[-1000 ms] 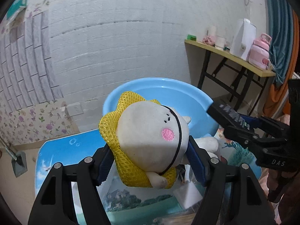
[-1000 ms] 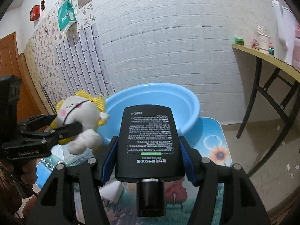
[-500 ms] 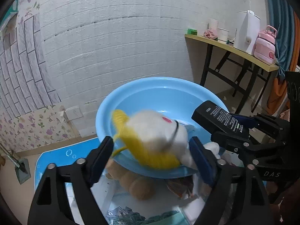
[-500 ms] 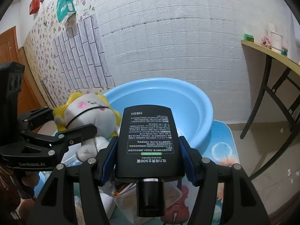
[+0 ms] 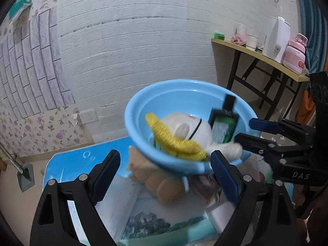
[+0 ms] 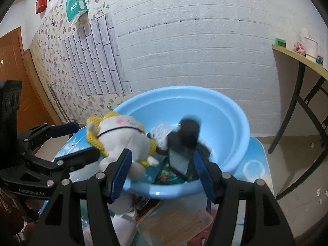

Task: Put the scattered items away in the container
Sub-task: 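Carry the bunny and bottle over the blue basin and open both tools, then move the left tool toward the glass jar while the right tool approaches the cotton-swab bag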

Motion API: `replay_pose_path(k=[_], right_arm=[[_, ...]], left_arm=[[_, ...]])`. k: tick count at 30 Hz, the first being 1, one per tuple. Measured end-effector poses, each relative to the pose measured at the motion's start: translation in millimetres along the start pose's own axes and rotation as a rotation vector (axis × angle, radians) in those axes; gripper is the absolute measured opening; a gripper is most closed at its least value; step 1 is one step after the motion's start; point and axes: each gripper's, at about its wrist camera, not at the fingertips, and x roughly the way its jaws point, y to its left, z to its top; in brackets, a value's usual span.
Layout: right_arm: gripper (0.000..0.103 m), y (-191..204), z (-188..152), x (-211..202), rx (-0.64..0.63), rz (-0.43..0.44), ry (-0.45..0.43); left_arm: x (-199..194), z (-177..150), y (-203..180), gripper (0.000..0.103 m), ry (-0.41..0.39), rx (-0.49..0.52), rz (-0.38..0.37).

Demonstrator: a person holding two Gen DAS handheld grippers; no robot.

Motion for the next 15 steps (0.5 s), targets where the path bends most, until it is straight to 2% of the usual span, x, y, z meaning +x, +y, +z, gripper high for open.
replay_pose_path(k=[5,15], right_arm=[[0.063,7,-11,-12,-0.012,-0.024,0.012],[0.063,19,-36,-32,-0.014,-0.058,0.046]], left_arm=[[-17,-19,12,0.090,0.010,-0.039,-0.003],[-49,-60,37,0.093,0.026,-0.103,0.039]])
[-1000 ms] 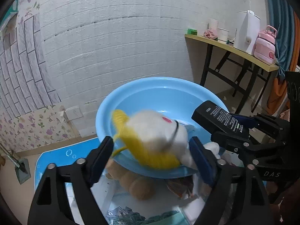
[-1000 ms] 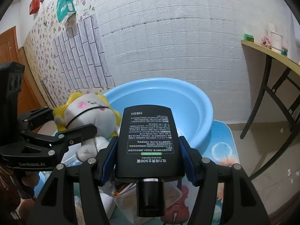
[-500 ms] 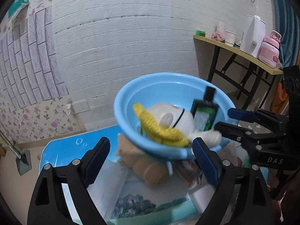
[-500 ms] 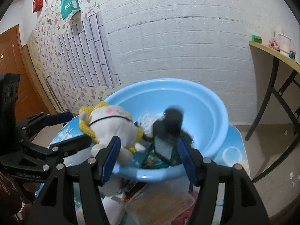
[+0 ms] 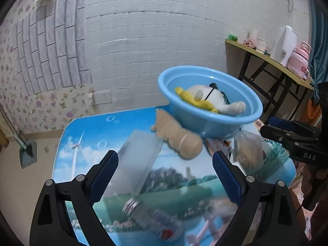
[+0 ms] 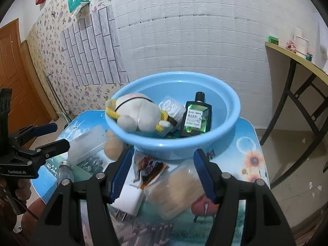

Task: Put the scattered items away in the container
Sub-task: 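Move the left tool toward the glass jar while the right tool approaches the cotton-swab bag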

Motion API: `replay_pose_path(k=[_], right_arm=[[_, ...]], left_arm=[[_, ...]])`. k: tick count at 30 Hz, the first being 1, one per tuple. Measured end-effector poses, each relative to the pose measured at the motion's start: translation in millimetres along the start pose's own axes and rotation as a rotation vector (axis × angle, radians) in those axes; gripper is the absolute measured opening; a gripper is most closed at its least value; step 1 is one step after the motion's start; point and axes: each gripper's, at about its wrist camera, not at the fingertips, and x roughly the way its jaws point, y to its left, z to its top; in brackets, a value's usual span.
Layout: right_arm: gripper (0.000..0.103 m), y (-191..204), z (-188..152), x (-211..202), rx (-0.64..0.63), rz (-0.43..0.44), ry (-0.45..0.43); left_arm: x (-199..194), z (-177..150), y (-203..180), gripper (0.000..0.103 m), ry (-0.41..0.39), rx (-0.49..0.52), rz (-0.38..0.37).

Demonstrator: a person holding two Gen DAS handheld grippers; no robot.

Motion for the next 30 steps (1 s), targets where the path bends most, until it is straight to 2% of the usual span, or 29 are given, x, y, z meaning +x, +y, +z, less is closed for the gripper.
replay_pose_path(k=[9,16,21,30], right_arm=[[0.063,6,-28,-10,0.033,-0.002,0.053],[0.063,24,-59,-8,0.022,0.032,0.118],[0.063,32,-73,-5,0.040,0.078,0.155],[0.063,51,-82,-3,0.002,0.125,0.177]], left_arm=[[-18,-38,14,0.094,0.027,-0.044,0.009],[-12,-66,16,0.094,0.078,-0.024,0.020],[-8,-72,19,0.094,0.100,-0.033,0.017],[3,-76,21,0.094,0.125,-0.043,0.008]])
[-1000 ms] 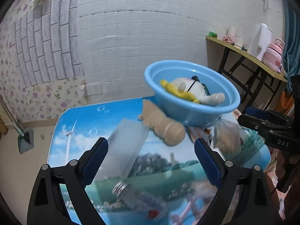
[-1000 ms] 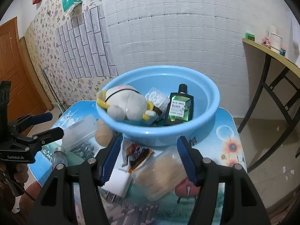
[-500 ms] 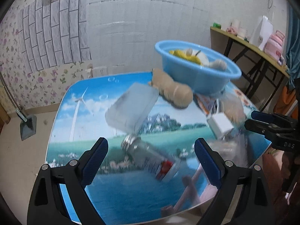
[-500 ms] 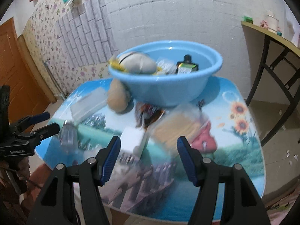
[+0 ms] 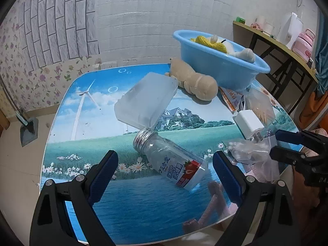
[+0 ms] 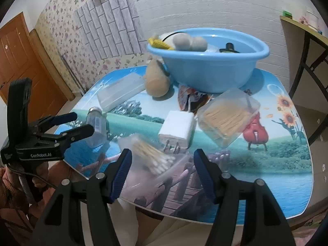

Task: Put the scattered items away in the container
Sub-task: 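Move the left tool toward the glass jar while the right tool approaches the cotton-swab bag, then grasp and lift the cotton-swab bag with the right tool while the left tool approaches the jar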

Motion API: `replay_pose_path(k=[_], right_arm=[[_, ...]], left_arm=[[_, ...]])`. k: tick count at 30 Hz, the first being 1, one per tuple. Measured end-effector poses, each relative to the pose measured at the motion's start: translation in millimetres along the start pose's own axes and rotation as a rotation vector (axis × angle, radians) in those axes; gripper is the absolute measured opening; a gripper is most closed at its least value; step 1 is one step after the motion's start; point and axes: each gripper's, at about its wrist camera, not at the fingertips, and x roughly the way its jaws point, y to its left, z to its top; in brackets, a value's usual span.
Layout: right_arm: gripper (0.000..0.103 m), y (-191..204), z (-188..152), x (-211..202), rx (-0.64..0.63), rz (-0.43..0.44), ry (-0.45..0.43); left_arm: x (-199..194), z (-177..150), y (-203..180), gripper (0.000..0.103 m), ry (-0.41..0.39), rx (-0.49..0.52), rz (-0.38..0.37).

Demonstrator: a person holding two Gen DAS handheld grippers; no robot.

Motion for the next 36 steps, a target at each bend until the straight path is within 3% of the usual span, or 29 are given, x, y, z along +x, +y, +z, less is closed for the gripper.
replay_pose_path(k=[16,31,36], right_arm=[[0.063,13,3,-1,-0.040,0.044,-0.013],[0.063,18,-4,21,-0.071,-0.013,0.061],[0.051,16,-4,20,-0.073,-0.046,0.058]], left_arm=[[11,-2,4,0.094,0.034,-0.007,-0.026],[21,3,-12,0.094,0.038,0.038,-0.037],[20,3,-14,0.092,0.037,0.051,-0.038]])
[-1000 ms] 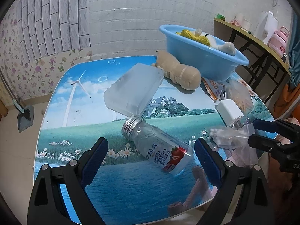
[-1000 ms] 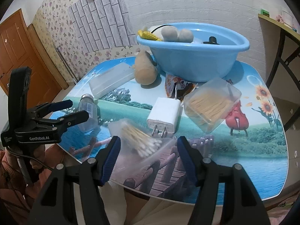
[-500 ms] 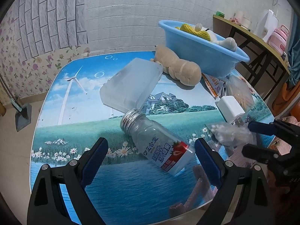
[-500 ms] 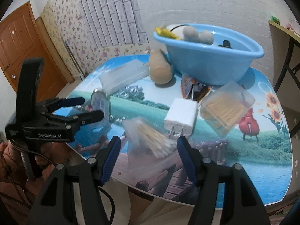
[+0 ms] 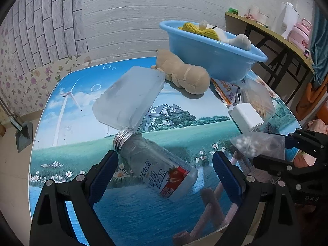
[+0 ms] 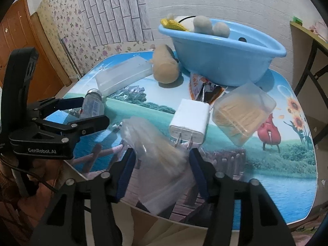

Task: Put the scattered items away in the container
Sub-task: 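Grasp and lift the cotton-swab bag with the right tool while the left tool approaches the jar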

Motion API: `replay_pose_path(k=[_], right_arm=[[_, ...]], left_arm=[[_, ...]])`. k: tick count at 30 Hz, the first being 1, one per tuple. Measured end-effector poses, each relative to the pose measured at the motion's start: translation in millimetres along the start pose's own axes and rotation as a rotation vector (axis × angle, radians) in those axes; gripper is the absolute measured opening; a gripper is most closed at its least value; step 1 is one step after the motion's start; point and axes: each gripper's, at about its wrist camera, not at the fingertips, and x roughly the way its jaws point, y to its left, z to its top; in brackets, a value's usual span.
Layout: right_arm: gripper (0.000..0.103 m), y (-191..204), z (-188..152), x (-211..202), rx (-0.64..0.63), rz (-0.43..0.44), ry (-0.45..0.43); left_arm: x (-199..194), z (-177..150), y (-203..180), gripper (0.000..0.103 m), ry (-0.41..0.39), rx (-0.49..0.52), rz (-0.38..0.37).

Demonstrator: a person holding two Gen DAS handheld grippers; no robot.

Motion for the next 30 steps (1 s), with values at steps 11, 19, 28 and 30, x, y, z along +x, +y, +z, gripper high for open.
replay_pose_path(k=[11,19,28,30], right_arm=[[0.036,2,-1,-7,-0.016,0.036,-0.014],[0.035,3,-1,-15,-0.012,0.046,-0.038],[0.035,-2,0,-34,0.003,0.041,-0.093],[0.035,-6,0,-38,0.007,0.029,-0.104]], left_arm=[[-10,-7,6,0.072,0.012,-0.004,0.006],[-17,-13,11,0.072,0.019,-0.008,0.025],[-16,-15,9,0.074,0.040,-0.021,0.042],[-16,-16,10,0.074,0.042,-0.023,0.050]])
